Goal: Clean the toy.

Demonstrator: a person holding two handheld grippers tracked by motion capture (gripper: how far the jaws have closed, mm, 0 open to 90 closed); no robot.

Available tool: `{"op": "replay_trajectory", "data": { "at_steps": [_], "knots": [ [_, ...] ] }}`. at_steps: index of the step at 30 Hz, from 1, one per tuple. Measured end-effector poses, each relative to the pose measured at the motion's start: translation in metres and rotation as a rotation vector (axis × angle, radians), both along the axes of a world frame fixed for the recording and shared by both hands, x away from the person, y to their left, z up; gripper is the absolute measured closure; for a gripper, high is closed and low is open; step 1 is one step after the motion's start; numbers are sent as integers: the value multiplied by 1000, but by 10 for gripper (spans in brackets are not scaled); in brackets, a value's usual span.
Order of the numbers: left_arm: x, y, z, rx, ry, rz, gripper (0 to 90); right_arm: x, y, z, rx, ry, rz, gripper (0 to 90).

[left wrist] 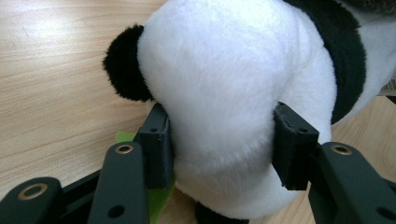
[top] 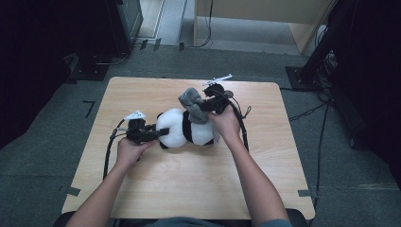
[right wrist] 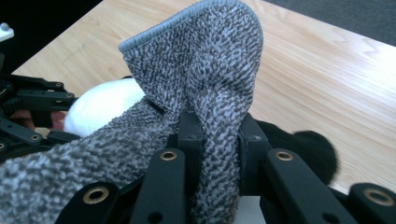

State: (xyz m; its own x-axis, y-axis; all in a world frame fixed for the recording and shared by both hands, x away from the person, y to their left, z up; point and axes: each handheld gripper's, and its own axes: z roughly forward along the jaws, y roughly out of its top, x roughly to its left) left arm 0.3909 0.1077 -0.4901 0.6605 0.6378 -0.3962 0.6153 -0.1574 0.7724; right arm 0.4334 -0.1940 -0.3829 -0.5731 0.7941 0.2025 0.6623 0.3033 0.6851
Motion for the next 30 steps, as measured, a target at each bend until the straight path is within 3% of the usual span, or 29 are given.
{"op": "replay_trajectory", "data": {
  "at_steps": [11,14,20,22,23,25,28,30],
  "knots": [
    [1,0,0,-5,4,-2,482,-2,-41,0,31,-7,-83,770],
    [0,0,-1,2,-7,-7,482,-4,-49,-1,52,-7,-71,771],
    [1,1,-1,-3,2,-4,482,-9,-62,-4,2,-8,-97,776],
    [1,1,-2,-7,3,-3,482,-11,-65,1,89,3,-110,781],
    [2,1,-2,-13,8,-1,482,-15,-62,8,125,-32,-97,782],
    [1,1,-2,-15,11,4,482,-22,-48,23,144,-86,-53,782],
    [0,1,-2,-9,4,3,480,-28,-19,39,155,-115,22,781],
    [0,1,-1,-7,-1,2,479,-30,2,41,149,-129,67,781]
  ]
}}
